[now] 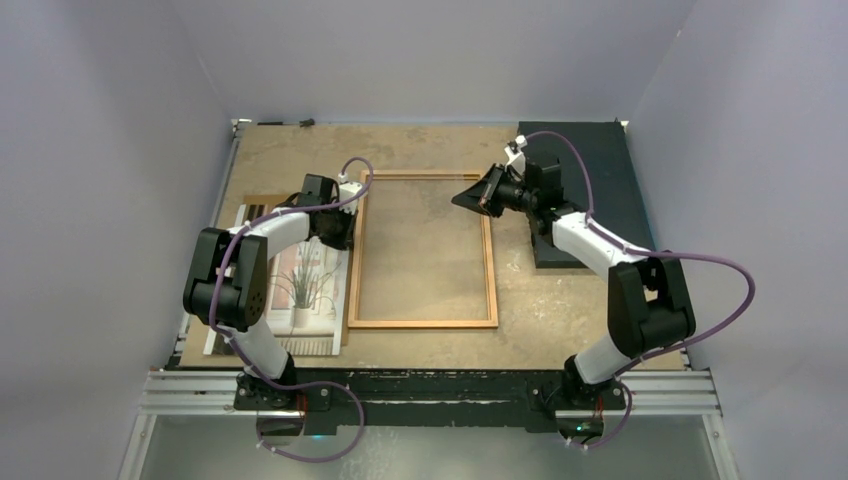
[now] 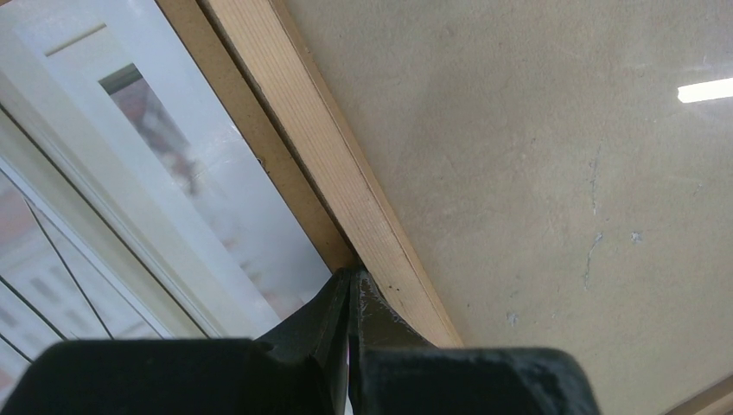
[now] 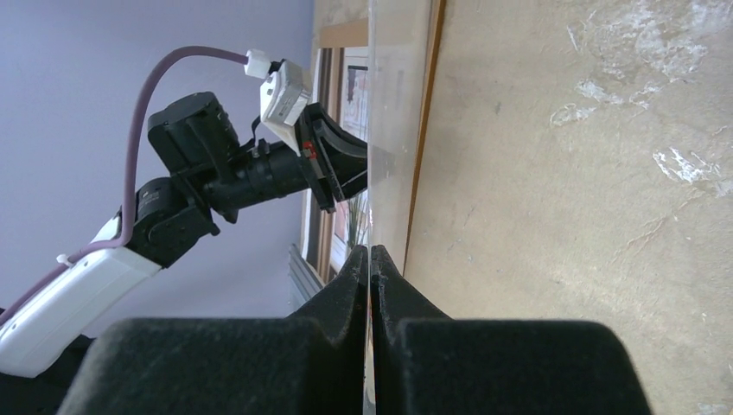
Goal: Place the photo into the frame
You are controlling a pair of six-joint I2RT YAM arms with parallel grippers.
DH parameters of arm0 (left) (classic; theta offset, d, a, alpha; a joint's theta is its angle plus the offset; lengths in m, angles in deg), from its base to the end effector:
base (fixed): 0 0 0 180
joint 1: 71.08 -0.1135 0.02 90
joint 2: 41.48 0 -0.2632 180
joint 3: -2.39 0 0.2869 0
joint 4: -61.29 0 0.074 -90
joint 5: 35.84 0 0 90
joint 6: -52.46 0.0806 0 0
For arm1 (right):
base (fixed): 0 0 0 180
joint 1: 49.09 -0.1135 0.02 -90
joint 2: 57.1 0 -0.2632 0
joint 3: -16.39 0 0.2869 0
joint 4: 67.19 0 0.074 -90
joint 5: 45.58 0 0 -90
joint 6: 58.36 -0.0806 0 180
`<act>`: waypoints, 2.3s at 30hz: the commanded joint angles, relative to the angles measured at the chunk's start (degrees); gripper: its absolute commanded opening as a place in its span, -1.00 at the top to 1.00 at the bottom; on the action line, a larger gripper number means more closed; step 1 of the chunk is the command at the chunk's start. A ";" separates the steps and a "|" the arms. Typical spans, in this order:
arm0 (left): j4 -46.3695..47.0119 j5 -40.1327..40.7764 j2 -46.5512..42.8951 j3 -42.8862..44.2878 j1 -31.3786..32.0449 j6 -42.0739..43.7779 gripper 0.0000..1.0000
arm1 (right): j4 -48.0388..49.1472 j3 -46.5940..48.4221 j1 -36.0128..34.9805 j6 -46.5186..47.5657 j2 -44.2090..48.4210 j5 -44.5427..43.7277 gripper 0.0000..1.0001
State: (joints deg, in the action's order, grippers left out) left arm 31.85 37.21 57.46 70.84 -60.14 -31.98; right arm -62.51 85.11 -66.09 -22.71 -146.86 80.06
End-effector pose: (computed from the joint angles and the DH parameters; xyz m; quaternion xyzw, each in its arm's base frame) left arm 0.3724 -0.0959 0.0972 0.1749 0.9399 -0.1542 0.2496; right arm 0.3884 0.1679 0.2344 0.0703 0.7807 0.5317 0.3206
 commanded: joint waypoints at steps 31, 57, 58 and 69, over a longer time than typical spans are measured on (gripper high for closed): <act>-1.91 -1.96 0.15 -0.85 0.62 0.15 1.00 | -8.28 3.20 -0.35 7.60 -4.45 -4.58 0.82; -0.53 -2.12 -0.56 -2.81 0.54 0.15 1.00 | -2.81 3.06 -0.32 -6.79 -6.76 6.63 1.00; -0.56 -2.12 -0.64 -2.86 0.54 0.11 1.00 | -2.52 2.97 -0.33 -7.25 -6.67 6.68 1.00; -0.25 -1.99 -0.73 -3.34 0.58 0.40 1.00 | -8.47 4.30 -0.32 0.48 -6.87 1.00 0.93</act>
State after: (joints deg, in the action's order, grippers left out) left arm 33.73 37.21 56.65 69.31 -60.14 -31.98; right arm -66.66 86.90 -65.48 -26.80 -154.40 82.57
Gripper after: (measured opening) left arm 0.002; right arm 0.006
